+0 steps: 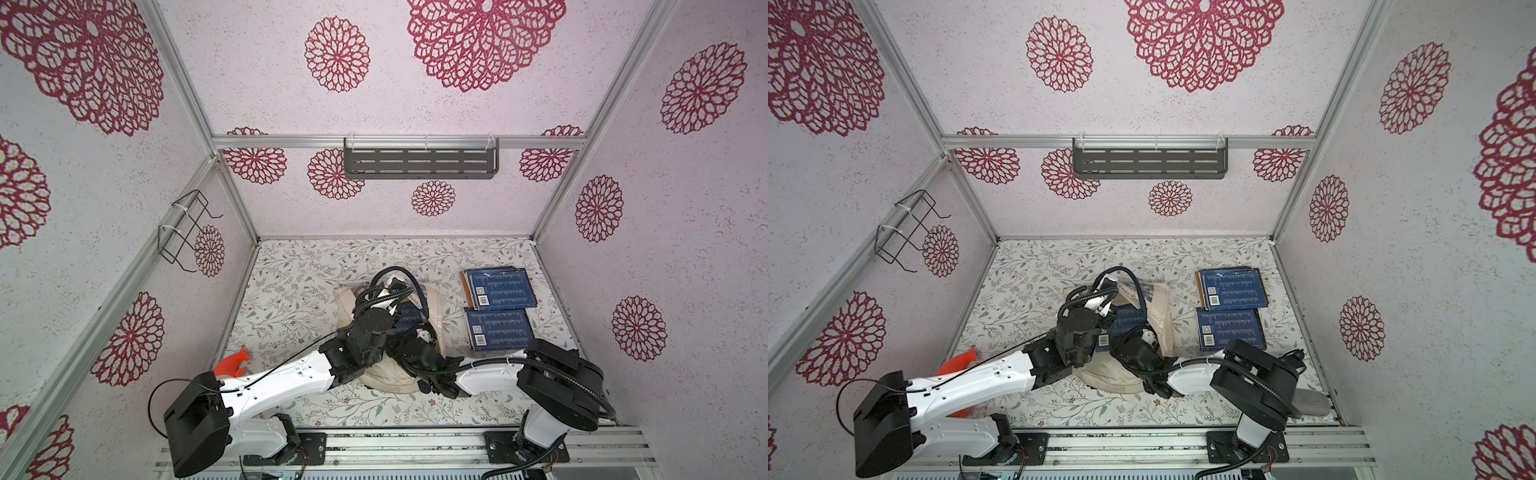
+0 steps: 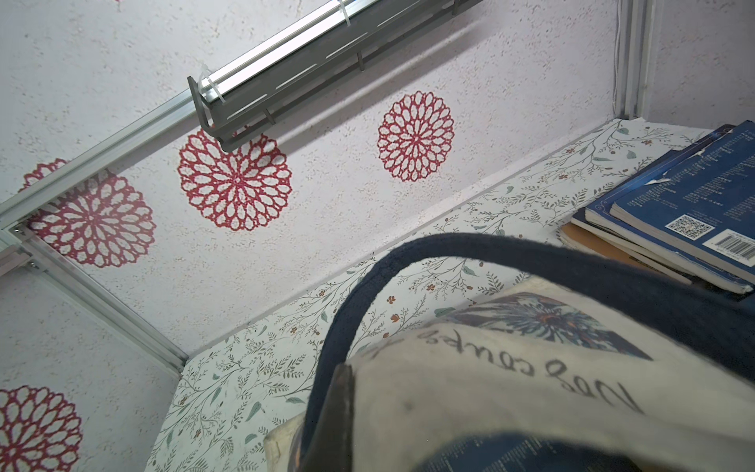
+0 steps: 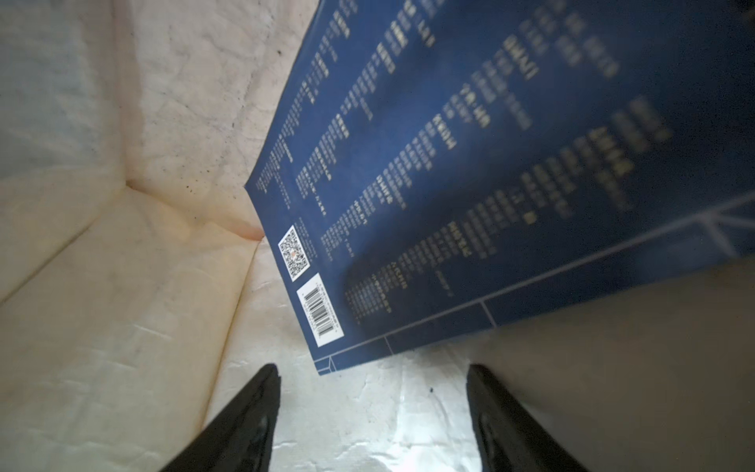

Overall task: Take out the books from the canvas bag
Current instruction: Pick up the book from the canvas bag.

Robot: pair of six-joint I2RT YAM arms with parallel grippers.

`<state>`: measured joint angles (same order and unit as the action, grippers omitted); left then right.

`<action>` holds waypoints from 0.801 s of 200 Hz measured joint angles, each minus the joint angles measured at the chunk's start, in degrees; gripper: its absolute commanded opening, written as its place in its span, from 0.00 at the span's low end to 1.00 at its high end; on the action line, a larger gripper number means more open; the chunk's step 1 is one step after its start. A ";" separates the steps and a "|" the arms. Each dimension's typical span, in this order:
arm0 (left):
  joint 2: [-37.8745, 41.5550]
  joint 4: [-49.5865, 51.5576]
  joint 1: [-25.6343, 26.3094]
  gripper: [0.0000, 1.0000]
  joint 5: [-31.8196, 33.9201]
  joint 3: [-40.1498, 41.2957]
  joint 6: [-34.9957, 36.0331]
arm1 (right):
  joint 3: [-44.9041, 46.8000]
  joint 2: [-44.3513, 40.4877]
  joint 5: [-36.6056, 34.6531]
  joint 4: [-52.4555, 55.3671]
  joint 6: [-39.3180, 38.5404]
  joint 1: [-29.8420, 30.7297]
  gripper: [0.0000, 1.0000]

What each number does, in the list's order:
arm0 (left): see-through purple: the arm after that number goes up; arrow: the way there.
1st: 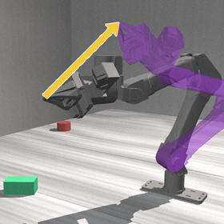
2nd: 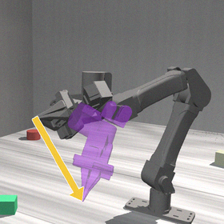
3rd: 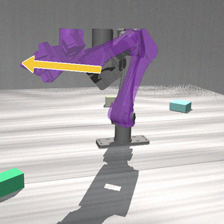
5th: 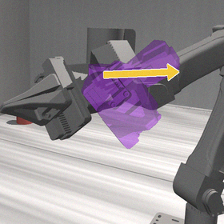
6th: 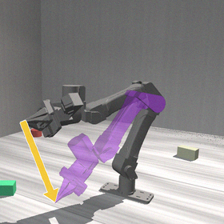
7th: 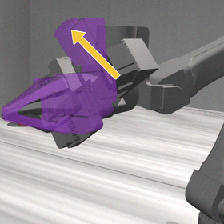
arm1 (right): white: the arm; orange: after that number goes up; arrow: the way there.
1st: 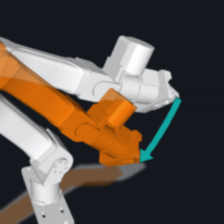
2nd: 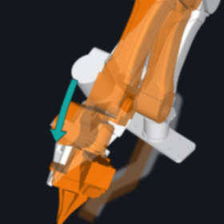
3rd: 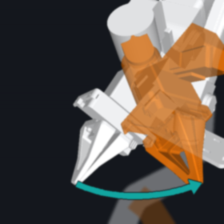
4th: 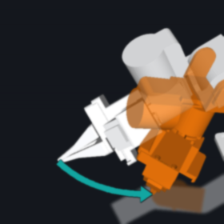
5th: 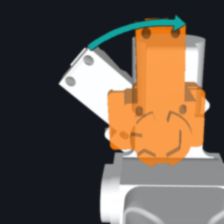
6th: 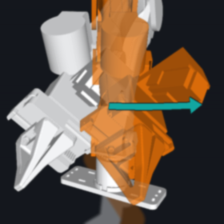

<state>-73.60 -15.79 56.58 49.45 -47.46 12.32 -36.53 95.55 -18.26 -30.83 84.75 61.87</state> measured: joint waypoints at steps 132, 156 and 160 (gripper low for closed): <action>0.98 0.98 0.07 0.00 -0.50 0.00 -0.17 | -0.87 0.76 -2.21 -1.40 -3.10 -1.75 0.75; 0.98 0.96 0.07 0.00 0.28 0.00 -0.07 | -2.10 0.70 -0.79 2.01 0.09 -0.94 0.76; 0.98 0.96 0.07 0.00 0.42 0.00 -0.07 | -2.19 0.63 -0.72 2.40 0.61 -0.83 0.76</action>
<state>-72.62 -14.83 56.64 49.87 -47.46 12.25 -38.72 96.18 -18.98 -28.42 85.36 61.04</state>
